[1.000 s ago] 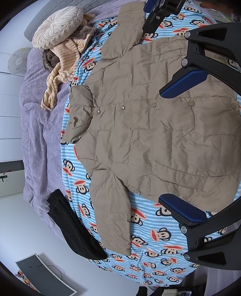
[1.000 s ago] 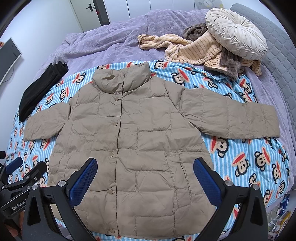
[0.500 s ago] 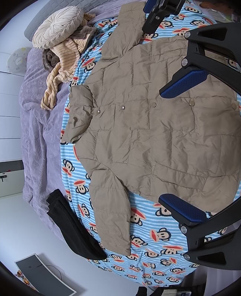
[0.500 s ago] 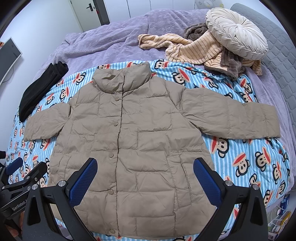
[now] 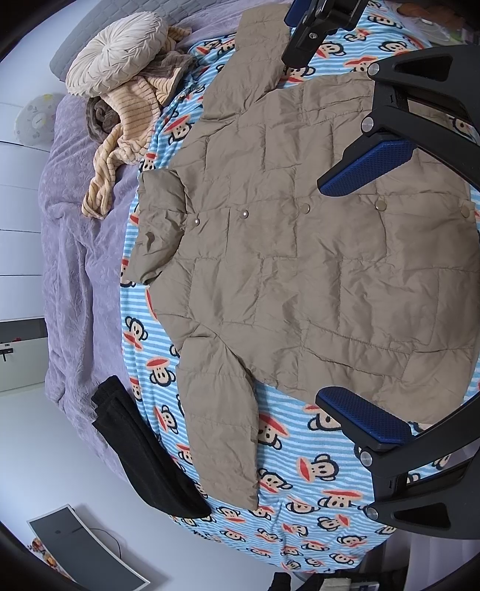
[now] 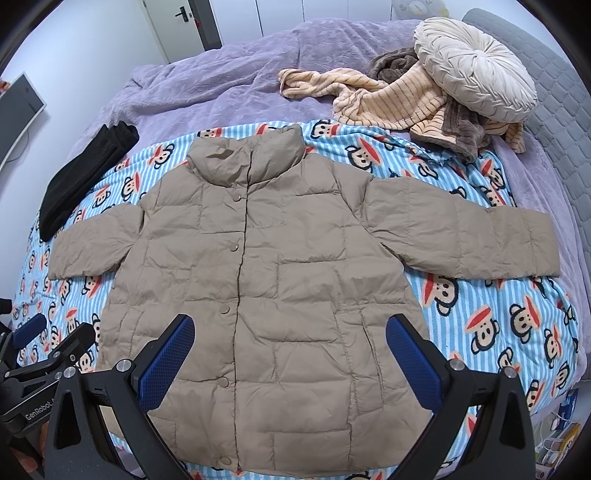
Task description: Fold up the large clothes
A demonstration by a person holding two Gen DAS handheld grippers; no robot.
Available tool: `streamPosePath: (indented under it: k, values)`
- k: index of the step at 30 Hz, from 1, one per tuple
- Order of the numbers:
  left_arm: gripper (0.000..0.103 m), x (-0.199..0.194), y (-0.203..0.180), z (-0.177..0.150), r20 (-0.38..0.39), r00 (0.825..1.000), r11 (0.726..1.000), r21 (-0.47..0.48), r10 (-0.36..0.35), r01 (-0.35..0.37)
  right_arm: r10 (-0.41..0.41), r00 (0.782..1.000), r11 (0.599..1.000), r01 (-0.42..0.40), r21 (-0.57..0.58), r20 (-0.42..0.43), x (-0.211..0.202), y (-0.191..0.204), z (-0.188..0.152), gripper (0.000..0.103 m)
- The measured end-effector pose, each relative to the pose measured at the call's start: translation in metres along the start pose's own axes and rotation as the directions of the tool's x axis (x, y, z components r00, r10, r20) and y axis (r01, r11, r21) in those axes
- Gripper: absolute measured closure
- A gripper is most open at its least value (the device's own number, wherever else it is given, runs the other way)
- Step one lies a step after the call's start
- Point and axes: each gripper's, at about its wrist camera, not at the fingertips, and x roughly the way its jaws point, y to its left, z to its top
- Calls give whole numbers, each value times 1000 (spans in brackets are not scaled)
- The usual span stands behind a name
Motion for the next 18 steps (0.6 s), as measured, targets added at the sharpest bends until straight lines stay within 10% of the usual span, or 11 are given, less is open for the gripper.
streamPosePath:
  k: [18]
  values:
    - [0,-4,3,-2,3,1000,1000,-1,3,-3,2,1000,1000,-2,2,3,-3,1,-1,0]
